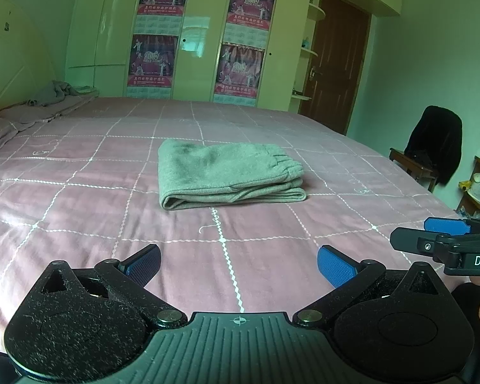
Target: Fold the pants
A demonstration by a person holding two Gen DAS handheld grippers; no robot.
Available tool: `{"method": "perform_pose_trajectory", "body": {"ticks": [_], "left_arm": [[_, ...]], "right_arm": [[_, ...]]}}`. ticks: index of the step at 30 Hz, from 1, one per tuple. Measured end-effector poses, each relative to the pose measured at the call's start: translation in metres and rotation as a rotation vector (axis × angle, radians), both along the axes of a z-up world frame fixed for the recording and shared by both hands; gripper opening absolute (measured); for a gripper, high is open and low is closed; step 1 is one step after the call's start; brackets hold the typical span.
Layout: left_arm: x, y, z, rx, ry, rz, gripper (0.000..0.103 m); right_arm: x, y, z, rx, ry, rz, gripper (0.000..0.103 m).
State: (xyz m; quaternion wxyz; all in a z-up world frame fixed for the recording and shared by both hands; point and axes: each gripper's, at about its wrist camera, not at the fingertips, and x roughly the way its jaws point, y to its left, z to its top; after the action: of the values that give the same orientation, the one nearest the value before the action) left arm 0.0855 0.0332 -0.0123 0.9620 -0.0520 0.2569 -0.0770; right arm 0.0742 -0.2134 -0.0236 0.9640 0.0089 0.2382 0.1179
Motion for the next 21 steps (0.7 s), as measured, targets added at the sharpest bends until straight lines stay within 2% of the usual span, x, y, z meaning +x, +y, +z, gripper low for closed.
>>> {"method": "perform_pose_trajectory", "body": {"ticks": [21], "left_arm": [[-0.0011, -0.0009, 0.0010, -0.001, -0.002, -0.004, 0.103]], "right_arm": [[0.0004, 0.0009, 0.0002, -0.004, 0.002, 0.004, 0.095]]}}
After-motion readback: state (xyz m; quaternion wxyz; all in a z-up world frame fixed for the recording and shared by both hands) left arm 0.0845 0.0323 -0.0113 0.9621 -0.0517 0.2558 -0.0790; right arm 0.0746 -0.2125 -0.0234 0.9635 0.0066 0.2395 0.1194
